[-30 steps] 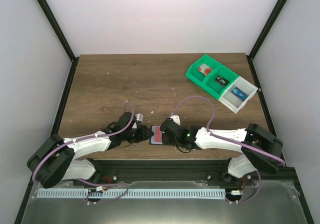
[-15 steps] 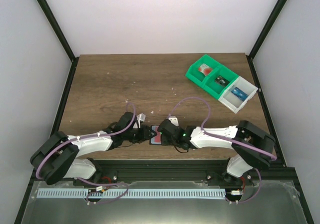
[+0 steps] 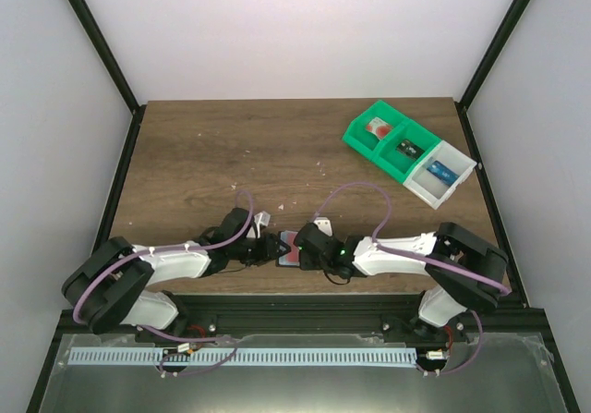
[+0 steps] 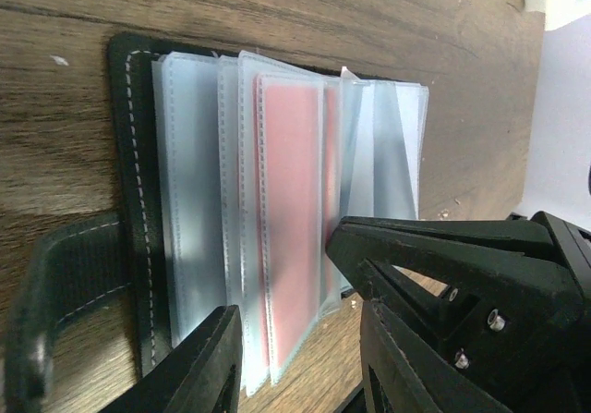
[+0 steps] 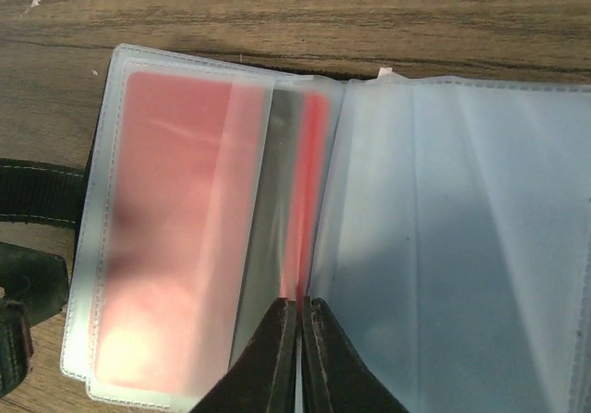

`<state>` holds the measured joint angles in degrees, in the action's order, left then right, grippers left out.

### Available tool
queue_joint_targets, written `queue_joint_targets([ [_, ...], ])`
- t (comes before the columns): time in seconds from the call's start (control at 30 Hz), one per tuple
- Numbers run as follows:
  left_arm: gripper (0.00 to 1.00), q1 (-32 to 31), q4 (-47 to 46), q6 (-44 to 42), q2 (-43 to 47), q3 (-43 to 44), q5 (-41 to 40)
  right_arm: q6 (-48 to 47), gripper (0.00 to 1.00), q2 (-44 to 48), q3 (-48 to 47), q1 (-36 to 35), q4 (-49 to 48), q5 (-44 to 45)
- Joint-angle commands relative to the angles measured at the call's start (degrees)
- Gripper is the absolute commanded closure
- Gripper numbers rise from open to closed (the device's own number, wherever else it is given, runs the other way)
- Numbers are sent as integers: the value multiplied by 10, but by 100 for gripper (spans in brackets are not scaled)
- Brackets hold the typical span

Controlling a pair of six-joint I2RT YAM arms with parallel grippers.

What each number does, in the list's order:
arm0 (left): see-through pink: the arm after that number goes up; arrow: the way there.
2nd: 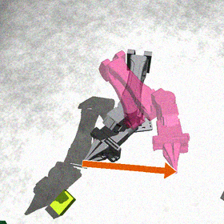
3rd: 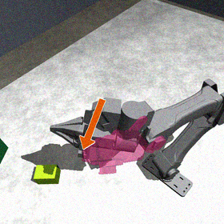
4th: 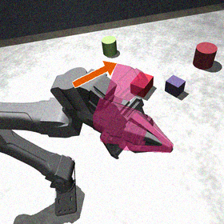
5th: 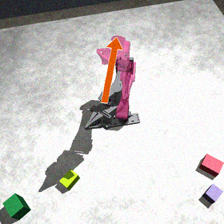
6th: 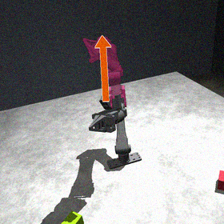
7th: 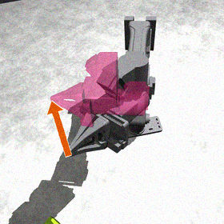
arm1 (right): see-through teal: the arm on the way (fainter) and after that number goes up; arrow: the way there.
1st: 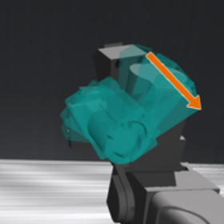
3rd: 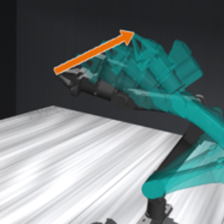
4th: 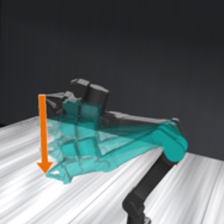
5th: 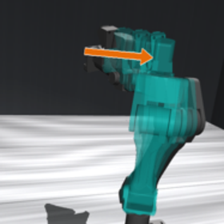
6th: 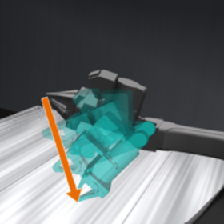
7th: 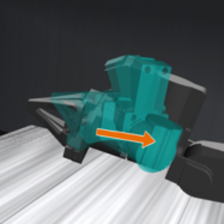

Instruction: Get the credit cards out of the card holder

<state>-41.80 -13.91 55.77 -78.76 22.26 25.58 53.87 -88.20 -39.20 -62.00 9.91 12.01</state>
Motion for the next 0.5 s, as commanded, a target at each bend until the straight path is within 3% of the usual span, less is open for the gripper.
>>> queue_joint_targets([
  [0.0, 62, -2, -32, 7, -9, -4, 15, 11, 96, 0, 20, 3, 1, 5],
  [0.47, 61, -3, -51, 22, 3, -7, 18, 15, 96, 6, 31, 4, -6, 4],
])
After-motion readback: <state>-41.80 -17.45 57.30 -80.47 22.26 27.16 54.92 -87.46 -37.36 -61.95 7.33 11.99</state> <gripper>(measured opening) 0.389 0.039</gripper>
